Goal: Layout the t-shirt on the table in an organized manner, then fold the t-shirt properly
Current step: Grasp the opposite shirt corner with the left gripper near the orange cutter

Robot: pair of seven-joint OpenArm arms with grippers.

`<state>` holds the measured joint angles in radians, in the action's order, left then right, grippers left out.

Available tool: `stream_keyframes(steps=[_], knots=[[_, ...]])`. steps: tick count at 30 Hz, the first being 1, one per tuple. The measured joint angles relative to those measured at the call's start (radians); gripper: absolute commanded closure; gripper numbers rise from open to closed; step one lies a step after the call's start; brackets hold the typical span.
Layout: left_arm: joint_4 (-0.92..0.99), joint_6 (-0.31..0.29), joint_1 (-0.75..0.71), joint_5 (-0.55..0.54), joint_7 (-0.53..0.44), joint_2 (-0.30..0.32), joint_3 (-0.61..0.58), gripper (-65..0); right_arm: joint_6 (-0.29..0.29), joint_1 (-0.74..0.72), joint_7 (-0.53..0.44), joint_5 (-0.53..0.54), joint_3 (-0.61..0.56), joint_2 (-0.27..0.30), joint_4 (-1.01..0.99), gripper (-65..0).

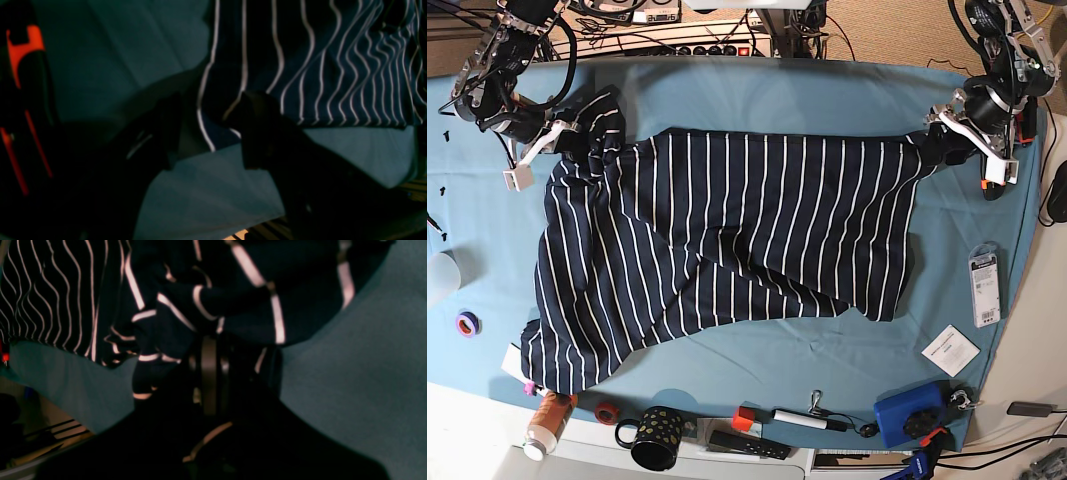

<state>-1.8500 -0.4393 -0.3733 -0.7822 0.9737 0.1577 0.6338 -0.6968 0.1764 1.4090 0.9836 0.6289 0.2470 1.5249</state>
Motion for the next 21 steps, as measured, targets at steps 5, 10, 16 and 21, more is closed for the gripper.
stream_keyframes(steps=[5,10,16,21], knots=[[0.0,-0.001,0.0,0.0,0.0,-0.019,0.0,-27.5,0.0,0.0,0.0,0.0,0.0,0.0,0.0,0.0],[0.002,-0.067,0.0,0.003,0.003,-0.04,-0.002,-27.5,0.0,0.0,0.0,0.001,0.0,0.0,0.0,0.0],[0.003,-0.063,0.0,0.091,-0.005,-0.064,-0.119,-27.3,0.0,0.0,0.0,0.004,0.0,0.0,0.0,0.0],[0.003,0.032,0.001,0.095,-0.011,-0.063,-0.148,-8.8,0.0,0.0,0.0,0.005,0.0,0.0,0.0,0.0]])
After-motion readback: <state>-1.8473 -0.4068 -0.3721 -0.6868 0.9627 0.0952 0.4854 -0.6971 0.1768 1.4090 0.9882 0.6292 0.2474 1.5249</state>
